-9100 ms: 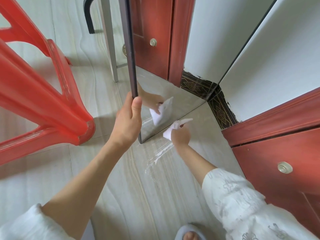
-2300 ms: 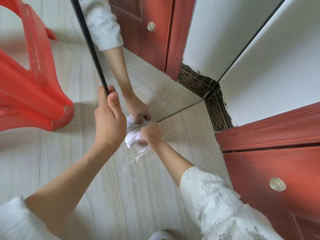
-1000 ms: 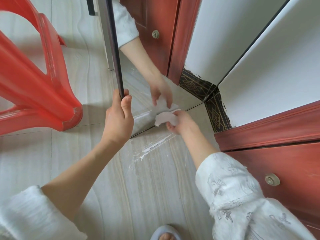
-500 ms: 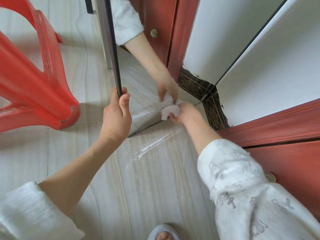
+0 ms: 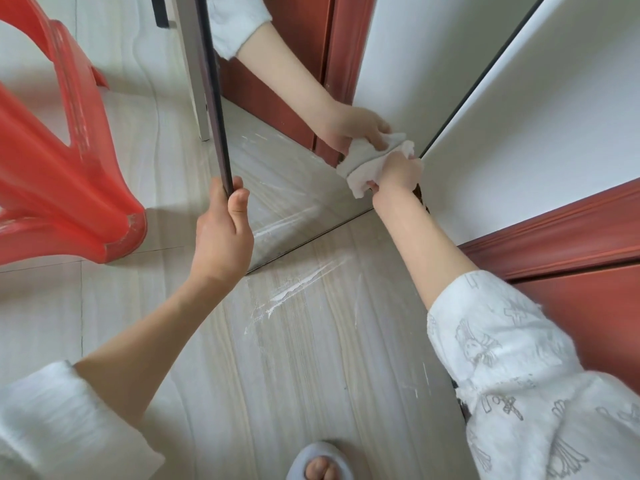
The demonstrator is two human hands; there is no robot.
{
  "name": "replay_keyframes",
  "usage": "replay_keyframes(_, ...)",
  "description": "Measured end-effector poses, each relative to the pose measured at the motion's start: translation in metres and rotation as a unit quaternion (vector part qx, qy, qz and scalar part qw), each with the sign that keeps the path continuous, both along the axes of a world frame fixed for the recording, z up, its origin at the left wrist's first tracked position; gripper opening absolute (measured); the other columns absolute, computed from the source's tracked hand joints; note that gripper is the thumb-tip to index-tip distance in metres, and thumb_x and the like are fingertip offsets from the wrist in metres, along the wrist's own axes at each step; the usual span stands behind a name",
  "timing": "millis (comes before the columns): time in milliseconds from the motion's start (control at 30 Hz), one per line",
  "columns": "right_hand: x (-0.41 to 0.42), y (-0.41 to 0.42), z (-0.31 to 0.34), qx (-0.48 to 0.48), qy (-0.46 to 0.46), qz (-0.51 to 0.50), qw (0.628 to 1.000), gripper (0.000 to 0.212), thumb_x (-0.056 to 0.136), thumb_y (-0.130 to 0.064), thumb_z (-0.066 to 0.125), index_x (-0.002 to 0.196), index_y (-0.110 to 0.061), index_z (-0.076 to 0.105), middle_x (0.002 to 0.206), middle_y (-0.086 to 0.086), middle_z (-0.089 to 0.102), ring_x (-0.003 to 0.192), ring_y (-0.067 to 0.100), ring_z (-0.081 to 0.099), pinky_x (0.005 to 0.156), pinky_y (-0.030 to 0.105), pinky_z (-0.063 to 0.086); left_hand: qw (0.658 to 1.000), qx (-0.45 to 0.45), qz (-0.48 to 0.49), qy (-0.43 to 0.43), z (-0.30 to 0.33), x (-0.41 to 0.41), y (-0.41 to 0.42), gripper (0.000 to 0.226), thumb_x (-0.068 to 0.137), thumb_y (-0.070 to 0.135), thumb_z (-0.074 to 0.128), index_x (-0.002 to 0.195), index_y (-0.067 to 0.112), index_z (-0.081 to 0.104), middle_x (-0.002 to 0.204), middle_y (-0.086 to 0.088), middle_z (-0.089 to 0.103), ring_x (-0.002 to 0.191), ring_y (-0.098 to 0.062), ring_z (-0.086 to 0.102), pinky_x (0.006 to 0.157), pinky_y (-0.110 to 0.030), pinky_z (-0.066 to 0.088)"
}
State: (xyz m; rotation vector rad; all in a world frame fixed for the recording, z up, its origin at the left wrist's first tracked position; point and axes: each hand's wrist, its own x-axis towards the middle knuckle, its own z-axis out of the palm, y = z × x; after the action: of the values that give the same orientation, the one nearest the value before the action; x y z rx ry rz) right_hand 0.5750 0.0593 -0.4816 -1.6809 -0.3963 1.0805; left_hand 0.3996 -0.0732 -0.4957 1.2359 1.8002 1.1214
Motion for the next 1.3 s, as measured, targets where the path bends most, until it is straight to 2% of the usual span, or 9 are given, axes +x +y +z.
replay_keyframes(133,-0.019,-0.011,-0.006,0.031,0.011,-0.021,0.999,0.012,0.092,-0.018,0.043,0.103,-0.014,0.047,0.105,0.008,0.06,0.094,0.027,0.062,0.068,0.037,0.056,1.0,0.0,0.001,-0.004,-0.001,-0.001,0.001,0.034,0.1,0.03,0.023,0.115,0.006,0.042,0.072,0.004,0.045,0.059,-0.005,0.042,0.068,-0.026,0.028)
replay_keyframes(233,-0.021,-0.027,-0.022,-0.018,0.059,0.016,0.998,0.025,0.093,-0.007,0.036,0.117,-0.011,0.045,0.109,0.011,0.053,0.083,0.023,0.057,0.048,0.023,0.046,1.0,-0.005,0.005,-0.004,-0.002,-0.001,0.002,0.034,0.1,0.03,0.023,0.117,0.007,0.042,0.072,0.01,0.039,0.059,-0.004,0.041,0.065,-0.025,0.027)
replay_keyframes(367,-0.016,-0.027,-0.028,-0.09,0.043,0.031,0.995,0.037,0.095,-0.004,0.033,0.131,0.001,0.042,0.094,0.01,0.053,0.071,0.019,0.053,0.056,0.025,0.045,1.0,0.0,0.002,-0.008,-0.001,0.0,0.0,0.033,0.1,0.03,0.023,0.114,0.006,0.042,0.069,0.007,0.046,0.063,-0.015,0.046,0.063,-0.027,0.029)
replay_keyframes(533,-0.019,-0.009,0.01,0.051,-0.01,-0.066,0.996,0.012,0.091,-0.021,0.046,0.099,-0.012,0.052,0.099,0.009,0.061,0.089,0.026,0.062,0.076,0.037,0.054,1.0,0.0,0.001,0.004,0.002,-0.002,0.0,0.035,0.1,0.029,0.023,0.115,0.004,0.042,0.115,-0.027,0.055,0.087,-0.034,0.054,0.067,-0.019,0.027)
replay_keyframes(700,-0.029,-0.016,0.028,0.145,-0.038,-0.041,0.988,0.017,0.091,-0.01,0.045,0.107,-0.014,0.045,0.1,0.006,0.055,0.089,0.022,0.056,0.071,0.029,0.046,1.0,0.001,0.002,-0.011,-0.001,0.0,0.001,0.03,0.101,0.026,0.023,0.114,0.007,0.042,0.079,-0.001,0.048,0.063,-0.011,0.039,0.07,-0.026,0.027)
replay_keyframes(933,-0.003,-0.03,-0.036,-0.108,0.021,0.092,0.99,0.041,0.095,-0.006,0.036,0.136,-0.003,0.034,0.088,0.005,0.044,0.068,0.014,0.048,0.061,0.028,0.051,1.0,0.002,0.004,-0.014,0.002,0.0,0.0,0.029,0.101,0.026,0.023,0.113,0.009,0.043,0.093,-0.014,0.057,0.066,-0.012,0.041,0.069,-0.025,0.029)
replay_keyframes(1100,0.031,0.016,-0.048,-0.123,-0.048,0.153,0.979,0.073,0.029,0.007,0.062,0.099,-0.011,0.052,0.084,0.007,0.051,0.063,0.022,0.049,0.04,0.012,0.039,1.0,0.015,0.0,0.002,0.0,0.0,0.001,0.028,0.101,0.026,0.024,0.11,0.008,0.043,0.073,0.004,0.048,0.059,-0.006,0.041,0.056,-0.019,0.027)
replay_keyframes(1167,0.036,0.028,-0.013,-0.054,-0.039,0.073,0.995,0.017,0.072,-0.002,0.053,0.073,-0.017,0.045,0.07,0.004,0.048,0.055,0.02,0.048,0.038,0.013,0.036,1.0,0.014,-0.001,0.005,0.0,0.0,0.001,0.024,0.101,0.026,0.024,0.106,0.011,0.042,0.064,0.01,0.039,0.054,-0.007,0.04,0.052,-0.012,0.033)
replay_keyframes(1300,0.042,0.038,0.037,0.071,0.057,-0.056,0.994,0.022,0.085,-0.004,0.039,0.067,-0.015,0.044,0.056,0.002,0.05,0.044,0.017,0.049,0.041,0.017,0.038,1.0,0.012,-0.005,0.006,0.0,-0.001,0.001,0.024,0.1,0.027,0.023,0.104,0.012,0.041,0.064,0.014,0.037,0.054,-0.006,0.04,0.052,-0.019,0.028)
